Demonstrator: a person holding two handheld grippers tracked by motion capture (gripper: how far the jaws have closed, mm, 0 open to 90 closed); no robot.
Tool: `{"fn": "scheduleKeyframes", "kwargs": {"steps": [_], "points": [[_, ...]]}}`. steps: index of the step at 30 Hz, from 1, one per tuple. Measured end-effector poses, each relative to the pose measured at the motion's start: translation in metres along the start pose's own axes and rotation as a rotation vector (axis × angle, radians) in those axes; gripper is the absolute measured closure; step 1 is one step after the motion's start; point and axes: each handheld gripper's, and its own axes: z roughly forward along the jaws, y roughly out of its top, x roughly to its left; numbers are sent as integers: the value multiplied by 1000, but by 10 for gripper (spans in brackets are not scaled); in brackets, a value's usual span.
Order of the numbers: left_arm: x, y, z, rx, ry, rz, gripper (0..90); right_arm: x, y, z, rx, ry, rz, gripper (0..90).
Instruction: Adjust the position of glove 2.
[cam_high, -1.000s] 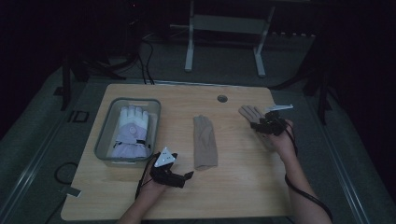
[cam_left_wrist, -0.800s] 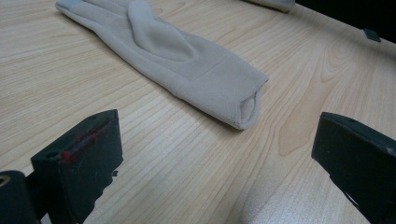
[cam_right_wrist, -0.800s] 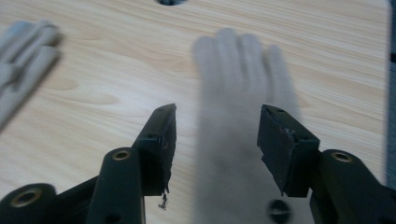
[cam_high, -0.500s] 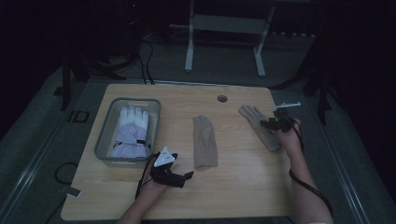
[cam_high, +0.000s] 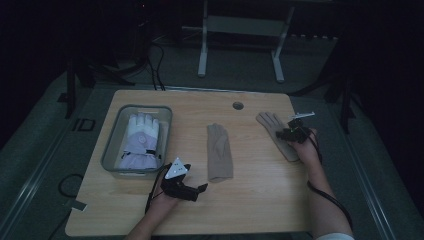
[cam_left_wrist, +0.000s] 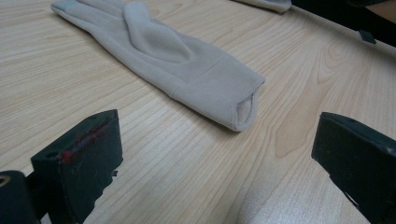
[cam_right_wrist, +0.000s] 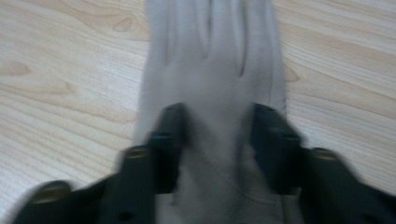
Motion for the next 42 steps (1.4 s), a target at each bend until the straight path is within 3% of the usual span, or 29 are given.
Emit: {"fn": "scheduleKeyframes", "kwargs": {"steps": [3,5,6,9,10,17,19,22,25,29,35,37,42], "points": [[-1,0,0,1,3,5,21,2,0,-2,10,-12,10,762],[-1,0,0,1,4,8,21,3,0,-2,6,-18,26,784],[-2,0,1,3,4,8,21,4,-3,-4,-11,-10,95,809],[-1,0,1,3,5,7,21,6,-7,-7,-29,-25,107,815],[-1,0,1,1,5,6,21,9,-10,-12,-51,-19,158,817],[-2,1,2,5,-1,17,21,28,-25,-27,-67,-62,235,817],[-4,1,2,4,5,27,21,40,-28,-41,-100,-67,283,817],[-5,0,2,3,9,31,21,48,-28,-53,-125,-84,310,815],[-5,0,2,4,11,36,21,66,-31,-73,-164,-119,331,812],[-5,0,2,4,8,36,21,77,-41,-74,-137,-122,362,812],[-6,0,2,3,8,40,21,77,-52,-58,-95,-125,413,806],[-5,0,2,5,7,41,20,77,-56,-49,-70,-124,408,793],[-6,0,2,4,8,44,21,75,-58,-46,-75,-111,410,761]]}}
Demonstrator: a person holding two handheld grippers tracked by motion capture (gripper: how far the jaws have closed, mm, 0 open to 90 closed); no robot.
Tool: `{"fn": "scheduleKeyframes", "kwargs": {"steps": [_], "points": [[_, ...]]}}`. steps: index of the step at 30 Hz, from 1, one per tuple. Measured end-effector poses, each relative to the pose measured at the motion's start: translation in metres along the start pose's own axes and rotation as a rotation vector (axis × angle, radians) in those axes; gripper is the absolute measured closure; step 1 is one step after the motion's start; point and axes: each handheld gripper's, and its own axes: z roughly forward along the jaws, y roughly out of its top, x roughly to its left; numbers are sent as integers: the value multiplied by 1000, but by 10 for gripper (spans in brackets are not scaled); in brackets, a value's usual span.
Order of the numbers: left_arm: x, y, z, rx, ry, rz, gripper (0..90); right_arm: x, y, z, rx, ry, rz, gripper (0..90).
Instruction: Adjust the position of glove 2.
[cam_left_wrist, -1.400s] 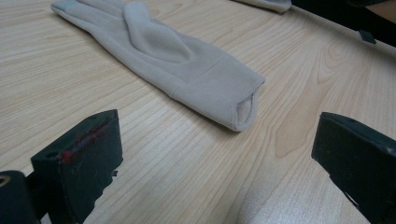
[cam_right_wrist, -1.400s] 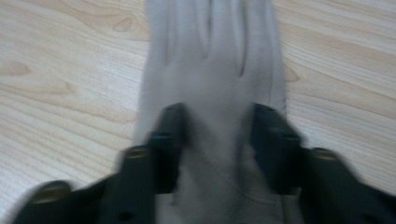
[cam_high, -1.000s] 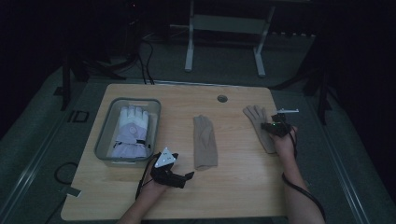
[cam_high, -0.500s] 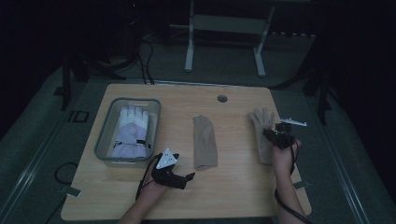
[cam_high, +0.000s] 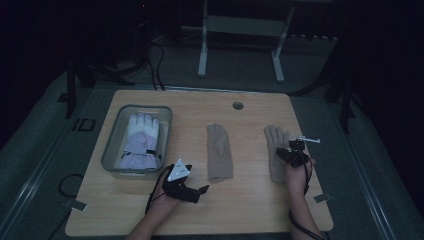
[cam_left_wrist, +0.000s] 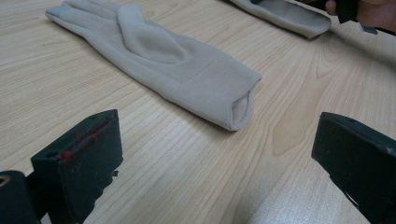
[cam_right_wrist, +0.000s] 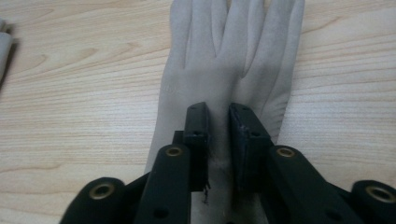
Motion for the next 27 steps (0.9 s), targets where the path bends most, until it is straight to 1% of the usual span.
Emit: {"fn": "scheduleKeyframes", "kwargs": {"steps": [1,2,3,4,5,6,7,8,9,10,12,13,15,16,18,19,21,23,25,27], "points": [[0,0,0,0,0,0,21,0,0,0,0,0,0,761],[0,0,0,1,-1,0,21,0,0,-1,1,2,-5,742],[0,0,0,0,0,1,21,0,1,-4,-6,11,-20,686],[0,0,0,0,0,1,21,-1,2,-5,-5,14,-23,659],[0,0,0,0,-2,0,21,-1,3,-7,-15,18,-38,641],[0,0,0,1,-5,3,21,-1,3,-7,-15,18,-38,641],[0,0,0,0,-7,5,21,-2,4,-9,-18,23,-54,621],[0,0,0,-1,-7,6,21,-4,7,-12,-25,55,-96,580],[-1,0,0,-1,-7,7,21,-4,7,-12,-25,55,-96,580],[0,0,0,0,-7,6,20,-8,9,-15,-21,86,-141,567],[0,0,0,-1,-6,2,21,-12,11,-16,-17,130,-182,545],[0,0,0,0,-5,0,21,-15,12,-16,-2,146,-206,531],[0,0,0,0,-5,-2,21,-19,12,-16,8,177,-257,515],[1,0,0,5,-4,-5,20,-22,13,-16,17,183,-265,507],[0,0,0,5,-2,-4,21,-27,13,-15,18,191,-277,481],[0,0,0,5,-2,-4,21,-29,12,-15,23,199,-291,476],[0,0,0,3,-2,-5,21,-31,11,-15,20,206,-338,458],[1,0,0,3,-2,-8,21,-35,11,-15,28,226,-356,457],[1,0,0,2,-3,-8,21,-37,12,-16,23,230,-397,428],[1,0,0,2,-4,-10,21,-38,14,-17,22,250,-416,398]]}}
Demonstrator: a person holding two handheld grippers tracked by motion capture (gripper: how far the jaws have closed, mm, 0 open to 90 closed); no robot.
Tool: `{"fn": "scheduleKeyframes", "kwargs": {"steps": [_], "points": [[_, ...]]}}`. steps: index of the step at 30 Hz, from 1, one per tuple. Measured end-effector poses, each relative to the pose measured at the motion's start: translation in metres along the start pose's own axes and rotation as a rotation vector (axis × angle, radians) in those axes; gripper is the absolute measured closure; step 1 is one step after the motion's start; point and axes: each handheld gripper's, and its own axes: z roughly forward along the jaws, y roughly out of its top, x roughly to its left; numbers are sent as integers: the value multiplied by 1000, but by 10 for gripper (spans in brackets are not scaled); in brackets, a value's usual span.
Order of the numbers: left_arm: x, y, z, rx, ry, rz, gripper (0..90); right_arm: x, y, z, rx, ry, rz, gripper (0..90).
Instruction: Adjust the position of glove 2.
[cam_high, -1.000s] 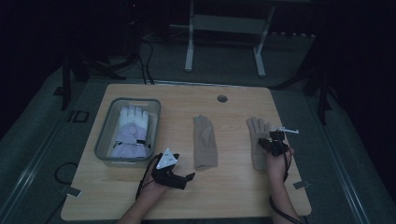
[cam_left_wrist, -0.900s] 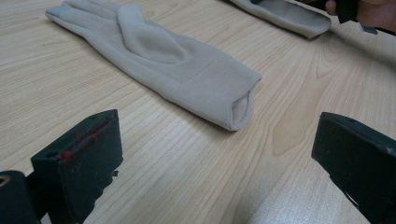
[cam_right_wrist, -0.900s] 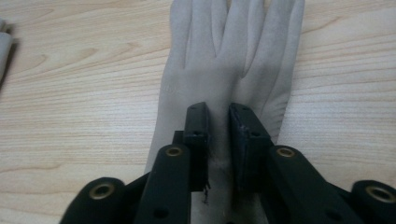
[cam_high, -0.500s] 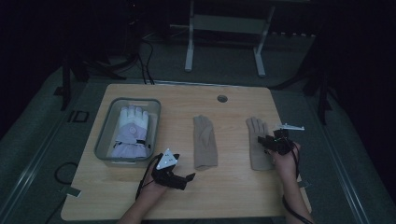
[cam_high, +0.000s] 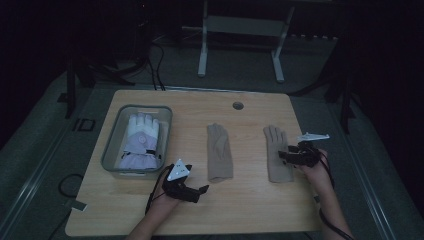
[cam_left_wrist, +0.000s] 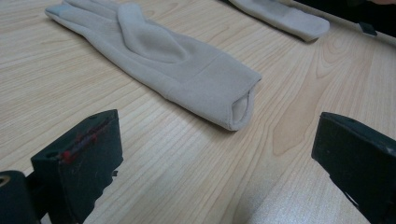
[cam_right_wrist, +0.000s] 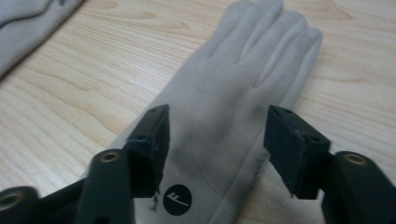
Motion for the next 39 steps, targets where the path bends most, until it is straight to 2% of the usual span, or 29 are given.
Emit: {"fn": "scheduleKeyframes", "kwargs": {"steps": [3,4,7,8,12,15,21,23,27,28,29,30,31,33,34,36,39], "points": [[0,0,0,1,-1,0,21,-1,3,-1,-7,12,-15,386],[0,0,0,1,-2,1,21,-2,6,-1,-7,19,-35,386],[0,0,0,3,0,2,20,-2,10,1,1,19,-52,386],[0,0,0,1,2,2,21,-1,12,4,14,6,-78,387],[0,0,0,1,1,1,21,-3,13,10,30,5,-82,386],[0,0,0,2,0,1,21,-6,4,24,78,-9,-79,382],[0,0,0,4,0,3,21,-1,-5,23,15,-40,-92,437],[0,0,0,2,1,3,21,1,-9,23,-9,-54,-82,464],[0,0,0,2,1,0,21,4,-10,22,-18,-57,-82,529],[0,0,0,3,1,-1,21,4,-10,22,-20,-51,-76,558],[0,0,0,2,1,-1,21,4,-10,21,-17,-54,-68,650],[0,0,0,6,1,2,21,5,-10,21,-14,-52,-62,693],[0,0,0,6,1,2,21,5,-10,21,-14,-52,-62,693],[0,0,0,5,2,1,21,6,-8,20,-3,-57,-43,751],[0,0,0,4,2,0,20,8,-5,19,19,-72,4,775],[0,0,0,4,1,0,21,12,-2,19,34,-94,4,794],[0,0,0,4,0,-2,21,14,1,17,32,-97,36,801]]}}
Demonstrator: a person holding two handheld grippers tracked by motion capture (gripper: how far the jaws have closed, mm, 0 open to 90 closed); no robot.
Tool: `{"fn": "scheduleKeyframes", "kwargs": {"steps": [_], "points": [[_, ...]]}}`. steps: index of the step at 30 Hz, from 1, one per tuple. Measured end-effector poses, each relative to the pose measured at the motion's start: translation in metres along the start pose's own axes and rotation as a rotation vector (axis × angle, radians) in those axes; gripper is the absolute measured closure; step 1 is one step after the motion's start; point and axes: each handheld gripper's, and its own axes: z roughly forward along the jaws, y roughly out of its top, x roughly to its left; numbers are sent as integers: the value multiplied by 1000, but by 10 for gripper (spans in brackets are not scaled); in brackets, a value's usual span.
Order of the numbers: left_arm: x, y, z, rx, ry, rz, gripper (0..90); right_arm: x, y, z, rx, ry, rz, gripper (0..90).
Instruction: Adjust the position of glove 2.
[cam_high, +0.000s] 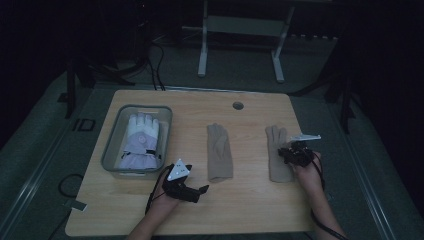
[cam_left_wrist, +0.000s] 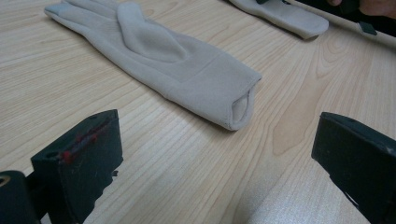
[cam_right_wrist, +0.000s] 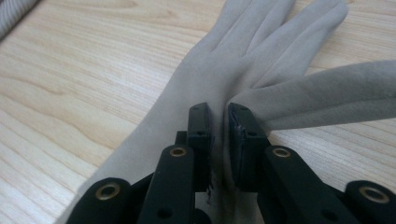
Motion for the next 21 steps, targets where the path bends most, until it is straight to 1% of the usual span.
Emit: {"fn": "scheduleKeyframes", "kwargs": {"steps": [3,6,8,12,13,15,17,18,19,21], "points": [[0,0,0,-2,-1,0,21,2,3,-4,-13,-10,2,802],[0,0,0,-2,-2,0,21,2,7,-11,-28,-6,28,802],[0,0,0,-2,-1,0,21,3,11,-17,-38,-13,39,801],[0,0,0,1,0,1,21,6,17,-24,-54,-25,44,801],[0,0,0,0,1,0,21,7,22,-29,-65,-27,59,801],[0,0,0,1,2,-1,21,8,24,-31,-72,-28,60,801],[0,0,0,1,2,1,21,13,31,-38,-90,-25,69,801],[0,0,0,2,1,2,21,13,31,-38,-90,-25,69,801],[0,0,0,2,2,4,21,17,37,-42,-103,-16,65,801],[0,0,0,0,2,2,21,21,42,-45,-120,-10,55,801]]}}
